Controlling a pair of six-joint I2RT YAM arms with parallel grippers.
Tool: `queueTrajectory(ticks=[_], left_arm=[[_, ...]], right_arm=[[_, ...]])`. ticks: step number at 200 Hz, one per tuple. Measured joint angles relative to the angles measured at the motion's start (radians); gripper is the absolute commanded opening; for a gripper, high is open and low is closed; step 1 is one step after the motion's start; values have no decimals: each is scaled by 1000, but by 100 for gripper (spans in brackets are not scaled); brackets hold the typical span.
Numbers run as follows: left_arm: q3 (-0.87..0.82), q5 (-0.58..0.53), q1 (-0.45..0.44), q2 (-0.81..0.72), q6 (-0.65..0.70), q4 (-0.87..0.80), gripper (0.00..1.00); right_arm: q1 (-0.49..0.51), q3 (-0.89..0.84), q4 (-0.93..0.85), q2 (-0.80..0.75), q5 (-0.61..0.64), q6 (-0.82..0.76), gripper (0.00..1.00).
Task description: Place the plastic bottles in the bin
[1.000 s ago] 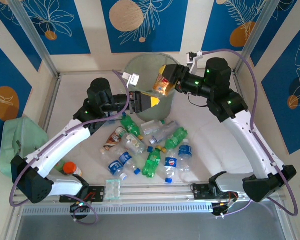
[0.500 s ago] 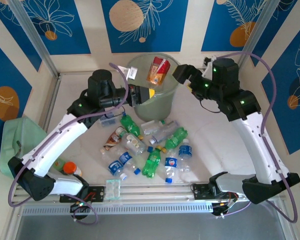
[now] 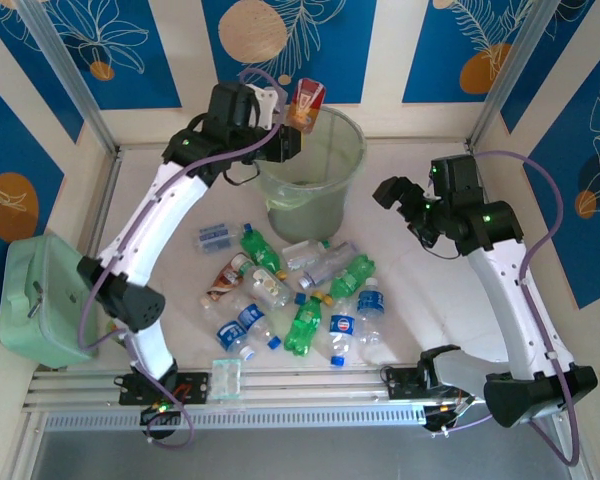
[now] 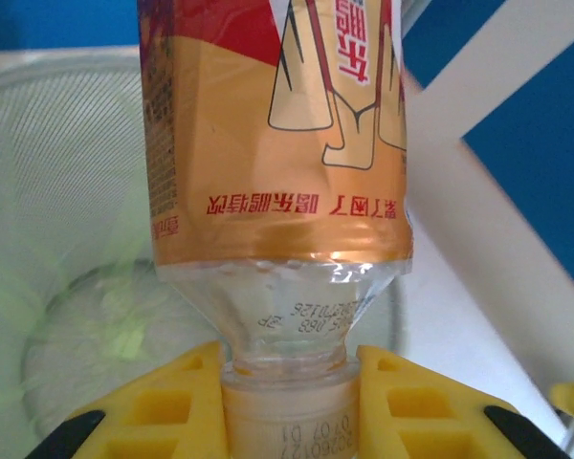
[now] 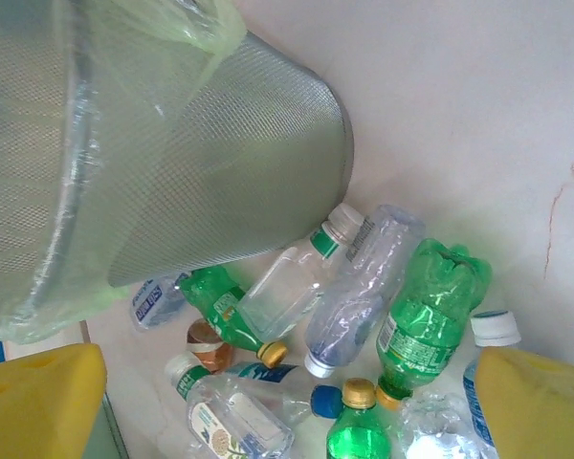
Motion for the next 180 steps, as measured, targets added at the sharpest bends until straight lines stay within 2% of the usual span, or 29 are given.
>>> queueTrajectory(ticks=[32, 42, 59, 89, 118, 135, 159, 180], left_arm=[[39, -51, 1, 51, -1, -107, 22], [42, -62, 1, 55, -1, -131, 31], [46, -80, 1, 56, 3, -160, 55], [48, -100, 1, 56, -5, -185, 69], [45, -137, 1, 46, -11, -189, 74], [-6, -182, 2, -8, -24, -184, 74], [-177, -247, 16, -190, -79, -173, 71], [-382, -256, 90, -402, -165, -153, 69]], right_arm=[[0, -6, -3, 3, -3, 0, 98], [0, -6, -2, 8, -6, 0, 98], [-1, -8, 0, 24, -12, 0, 97], [-2, -19, 2, 39, -21, 0, 97], [-2, -19, 3, 39, -21, -1, 97], [0, -19, 3, 39, -21, -3, 97], [10, -19, 5, 39, -21, -11, 97], [24, -19, 6, 39, -21, -12, 97]])
